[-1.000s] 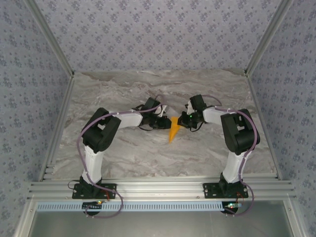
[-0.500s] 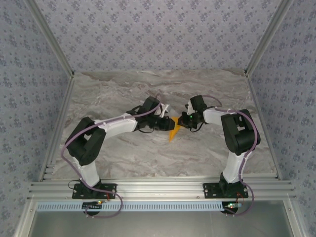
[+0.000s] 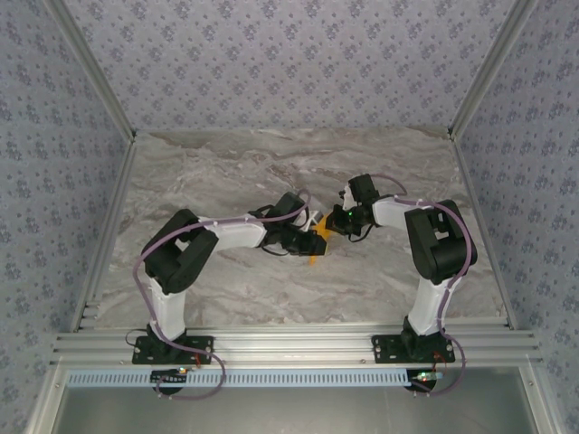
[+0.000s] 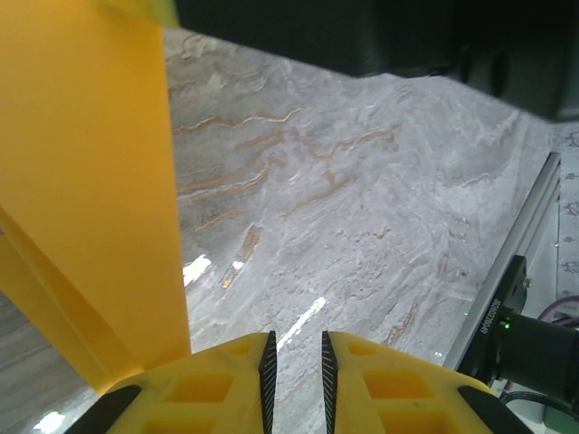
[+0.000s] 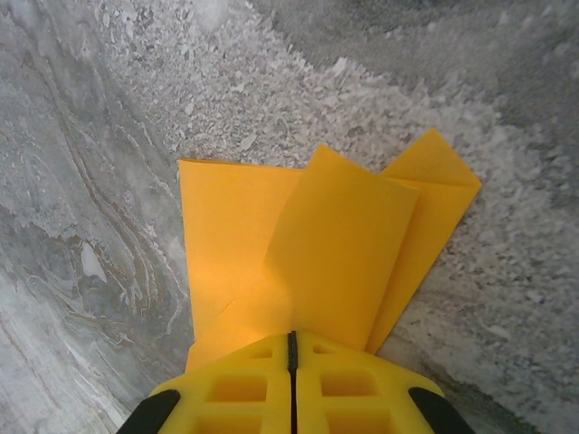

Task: Fold a paper plane with a square sheet of paper (fold left side to right side)
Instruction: Fold the wing for the fifth time at the center of the table.

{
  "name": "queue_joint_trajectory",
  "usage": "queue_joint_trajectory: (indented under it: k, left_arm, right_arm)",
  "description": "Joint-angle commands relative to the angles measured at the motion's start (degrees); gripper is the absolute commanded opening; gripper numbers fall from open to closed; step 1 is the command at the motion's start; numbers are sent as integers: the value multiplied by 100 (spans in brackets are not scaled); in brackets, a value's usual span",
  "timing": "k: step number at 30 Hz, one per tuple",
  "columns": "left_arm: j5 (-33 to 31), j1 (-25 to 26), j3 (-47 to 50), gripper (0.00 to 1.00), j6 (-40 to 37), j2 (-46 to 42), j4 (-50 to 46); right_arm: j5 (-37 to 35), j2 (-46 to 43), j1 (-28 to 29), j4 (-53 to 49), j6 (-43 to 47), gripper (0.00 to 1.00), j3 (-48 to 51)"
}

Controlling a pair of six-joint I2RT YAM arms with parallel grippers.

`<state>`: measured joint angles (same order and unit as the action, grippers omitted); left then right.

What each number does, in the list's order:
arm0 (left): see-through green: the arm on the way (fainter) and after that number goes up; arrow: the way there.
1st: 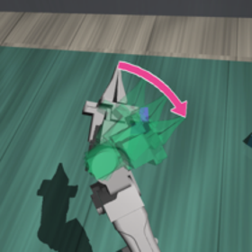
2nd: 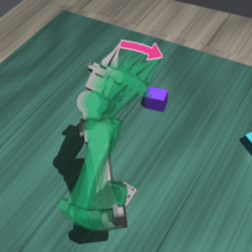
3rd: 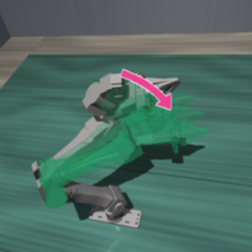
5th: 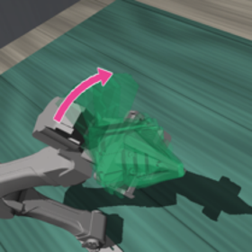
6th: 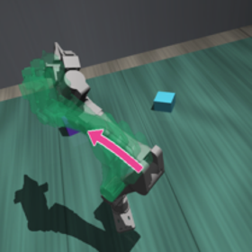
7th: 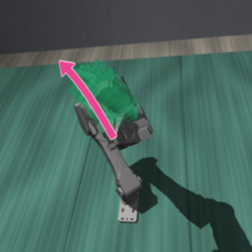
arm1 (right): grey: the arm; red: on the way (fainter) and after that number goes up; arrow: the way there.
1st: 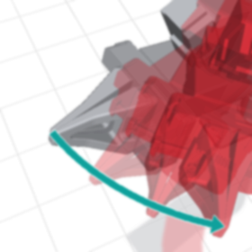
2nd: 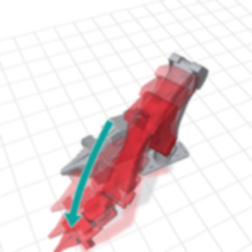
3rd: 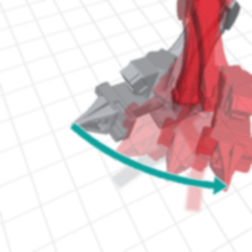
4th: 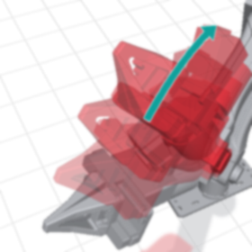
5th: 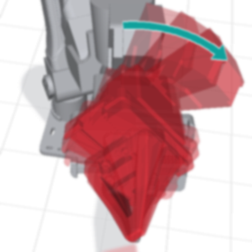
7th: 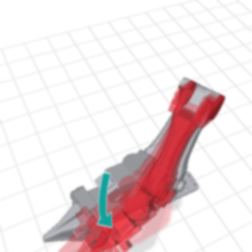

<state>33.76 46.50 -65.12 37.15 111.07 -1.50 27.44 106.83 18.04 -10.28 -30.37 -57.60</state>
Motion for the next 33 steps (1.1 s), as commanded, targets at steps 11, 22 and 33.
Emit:
queue_joint_trajectory:
  k: [11,22,33]
  left_arm:
    - [-123,-8,69,22,12,125,35]
    - [-98,50,219,22,99,194,145]
    - [-84,145,398,23,153,240,255]
  right_arm:
    - [-529,345,20,-718,127,8,267]
    - [-520,356,49,-748,126,8,231]
    - [-547,374,46,-822,146,8,178]
